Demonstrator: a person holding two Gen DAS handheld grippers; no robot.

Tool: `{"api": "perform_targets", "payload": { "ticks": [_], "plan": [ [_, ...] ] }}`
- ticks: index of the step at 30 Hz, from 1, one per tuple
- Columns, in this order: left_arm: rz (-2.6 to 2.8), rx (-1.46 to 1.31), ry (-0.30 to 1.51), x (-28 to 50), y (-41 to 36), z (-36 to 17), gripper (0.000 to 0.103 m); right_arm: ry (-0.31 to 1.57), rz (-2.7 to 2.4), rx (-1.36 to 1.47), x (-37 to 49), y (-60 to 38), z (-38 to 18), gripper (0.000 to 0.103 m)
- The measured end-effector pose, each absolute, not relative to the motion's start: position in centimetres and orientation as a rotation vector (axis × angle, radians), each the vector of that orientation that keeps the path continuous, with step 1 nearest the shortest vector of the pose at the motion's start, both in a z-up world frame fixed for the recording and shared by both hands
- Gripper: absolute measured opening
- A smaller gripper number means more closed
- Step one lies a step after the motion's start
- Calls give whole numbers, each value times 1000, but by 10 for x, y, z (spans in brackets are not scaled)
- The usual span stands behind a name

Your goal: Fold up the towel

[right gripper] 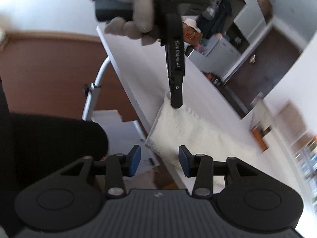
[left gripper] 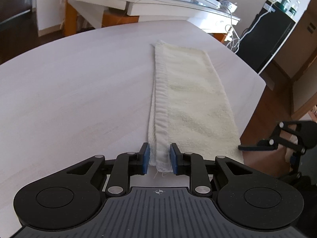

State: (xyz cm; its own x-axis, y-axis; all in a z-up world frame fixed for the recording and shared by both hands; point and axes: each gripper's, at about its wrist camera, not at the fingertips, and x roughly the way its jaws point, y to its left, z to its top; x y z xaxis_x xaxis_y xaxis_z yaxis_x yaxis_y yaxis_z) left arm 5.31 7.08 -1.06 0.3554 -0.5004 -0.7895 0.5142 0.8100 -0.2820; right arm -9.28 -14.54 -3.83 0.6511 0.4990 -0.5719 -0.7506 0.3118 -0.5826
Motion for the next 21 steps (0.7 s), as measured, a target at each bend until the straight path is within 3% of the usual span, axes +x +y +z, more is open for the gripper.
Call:
{"api": "perform_targets", "payload": {
  "ticks": [4,9,14,21],
  "plan": [
    [-660,19,1008,52,72,-11,27,249,816,-1023,-98,-138,-50,43],
    [-679,128,915,37,74,-1,38,209,812,-1059,-100,-134,-58,11],
    [-758,493,663,-1,67,5,43,309,863,-875,-82,-151,-36,9],
    [-925,721,485,-22,52,-2,44,435,914,-581,-47,-192,6,8]
  ]
}}
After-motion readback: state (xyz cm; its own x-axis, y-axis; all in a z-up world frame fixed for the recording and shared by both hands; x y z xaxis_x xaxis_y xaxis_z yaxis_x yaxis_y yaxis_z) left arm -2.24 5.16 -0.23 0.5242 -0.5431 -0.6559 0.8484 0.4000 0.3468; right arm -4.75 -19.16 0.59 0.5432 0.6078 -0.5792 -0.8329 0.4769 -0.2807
